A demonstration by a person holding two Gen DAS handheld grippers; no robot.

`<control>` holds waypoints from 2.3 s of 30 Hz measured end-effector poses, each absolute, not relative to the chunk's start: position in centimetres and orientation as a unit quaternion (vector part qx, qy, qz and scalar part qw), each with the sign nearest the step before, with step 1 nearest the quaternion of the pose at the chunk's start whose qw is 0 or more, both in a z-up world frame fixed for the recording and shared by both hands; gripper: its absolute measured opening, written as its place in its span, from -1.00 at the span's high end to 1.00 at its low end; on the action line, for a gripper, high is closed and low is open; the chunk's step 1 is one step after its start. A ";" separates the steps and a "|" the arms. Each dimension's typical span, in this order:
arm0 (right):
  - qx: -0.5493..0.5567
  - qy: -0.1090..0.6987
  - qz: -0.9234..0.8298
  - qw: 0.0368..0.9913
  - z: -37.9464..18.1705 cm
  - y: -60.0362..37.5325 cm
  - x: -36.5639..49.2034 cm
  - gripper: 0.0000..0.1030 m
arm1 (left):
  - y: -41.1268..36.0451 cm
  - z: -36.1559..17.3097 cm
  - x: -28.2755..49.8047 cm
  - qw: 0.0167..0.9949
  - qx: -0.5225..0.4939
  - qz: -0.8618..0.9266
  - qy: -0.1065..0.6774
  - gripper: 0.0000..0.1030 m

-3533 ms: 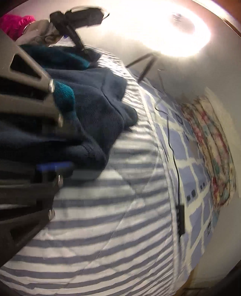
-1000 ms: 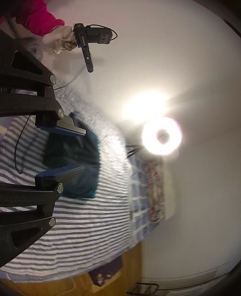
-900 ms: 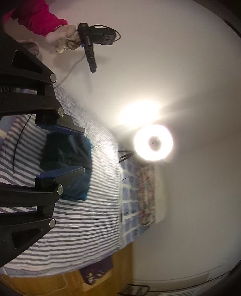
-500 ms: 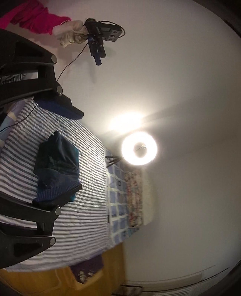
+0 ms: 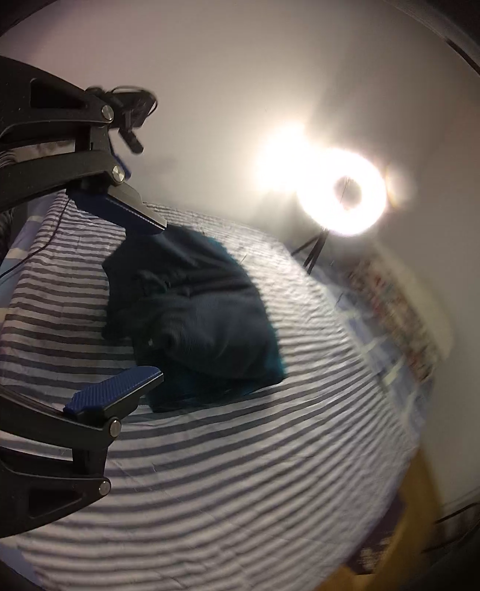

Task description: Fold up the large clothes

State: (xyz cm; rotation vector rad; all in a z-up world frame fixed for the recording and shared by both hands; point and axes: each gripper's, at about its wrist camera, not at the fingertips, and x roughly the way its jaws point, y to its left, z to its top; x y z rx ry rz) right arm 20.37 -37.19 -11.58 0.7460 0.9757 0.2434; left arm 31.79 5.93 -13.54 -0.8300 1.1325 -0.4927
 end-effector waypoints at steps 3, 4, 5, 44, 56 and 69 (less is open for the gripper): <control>0.362 0.474 0.106 0.796 -14.7 -37.1 22.0 -0.52 | 5.3 -16.4 33.4 0.714 -0.402 -0.221 0.529 -0.25; 0.367 0.477 0.106 0.792 -15.4 -37.0 22.4 -0.52 | 5.1 -17.2 33.8 0.707 -0.406 -0.222 0.534 -0.17; 0.373 0.479 0.109 0.787 -16.2 -37.1 22.7 -0.52 | 4.8 -18.0 34.4 0.700 -0.410 -0.225 0.539 -0.14; 0.153 0.442 0.064 0.882 -10.1 -32.2 25.6 0.27 | -0.4 -8.8 37.5 0.870 -0.163 -0.186 0.426 0.38; 0.107 0.512 0.130 0.842 -17.4 -25.1 37.9 0.50 | -8.2 -17.0 47.7 0.818 -0.121 -0.225 0.515 0.38; 0.124 0.518 0.164 0.830 -18.5 -28.4 33.4 0.56 | -4.3 -16.2 43.4 0.846 -0.120 -0.241 0.461 0.69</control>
